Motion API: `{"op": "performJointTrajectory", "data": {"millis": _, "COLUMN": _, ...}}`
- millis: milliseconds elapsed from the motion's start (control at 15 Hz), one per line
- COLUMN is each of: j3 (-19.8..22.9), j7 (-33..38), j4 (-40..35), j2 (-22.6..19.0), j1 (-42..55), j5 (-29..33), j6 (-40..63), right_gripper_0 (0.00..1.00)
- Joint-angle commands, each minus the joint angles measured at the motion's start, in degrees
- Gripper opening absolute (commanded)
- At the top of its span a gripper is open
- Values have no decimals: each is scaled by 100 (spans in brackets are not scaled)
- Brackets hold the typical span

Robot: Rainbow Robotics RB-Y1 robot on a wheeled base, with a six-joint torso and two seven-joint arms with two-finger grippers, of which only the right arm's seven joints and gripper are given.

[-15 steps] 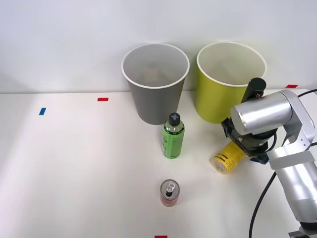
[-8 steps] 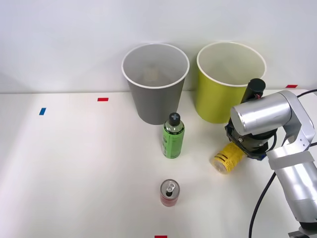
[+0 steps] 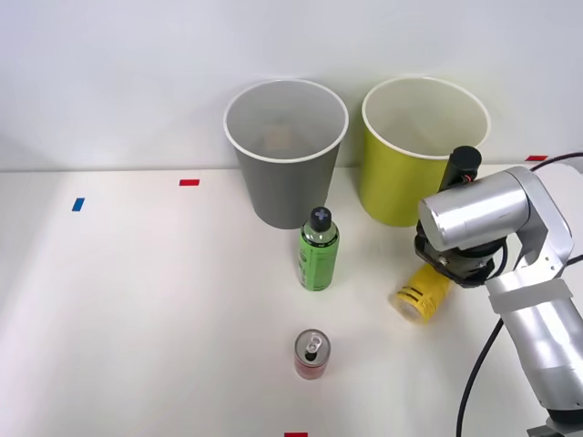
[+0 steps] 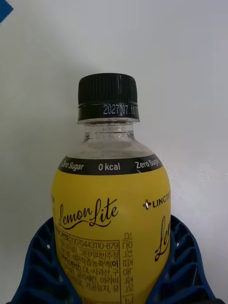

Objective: Put cans in the gray bin, plastic bottles in the light green bin

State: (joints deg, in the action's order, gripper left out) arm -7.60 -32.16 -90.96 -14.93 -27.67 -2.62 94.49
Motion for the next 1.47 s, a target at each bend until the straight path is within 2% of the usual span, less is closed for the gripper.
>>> {"op": "performJointTrajectory", "data": {"millis": 67, "j3": -5, "j7": -1100, "j4": -475, "j2": -45, "j1": 130, "j5": 95, "j6": 8, "right_gripper_0": 0}}
{"op": "performJointTrajectory", "data": {"millis": 400, "j3": -5, "j7": -2462, "j4": -1811, "j2": -107, "j1": 728, "j5": 429, "j6": 8, "right_gripper_0": 0}}
{"op": "performJointTrajectory", "data": {"millis": 933, "j3": 22, "j7": -2849, "j4": -4641, "j2": -467, "j1": 2372, "j5": 1009, "j6": -80, "right_gripper_0": 0}}
{"op": "performJointTrajectory", "data": {"millis": 1133, "j3": 189, "j7": -3499, "j4": -5301, "j2": -502, "j1": 2697, "j5": 1000, "j6": -660, "right_gripper_0": 0}}
{"op": "performJointTrajectory", "data": {"millis": 1467, "j3": 909, "j7": -4483, "j4": -5714, "j2": -160, "j1": 2697, "j5": 95, "j6": -1908, "right_gripper_0": 0}}
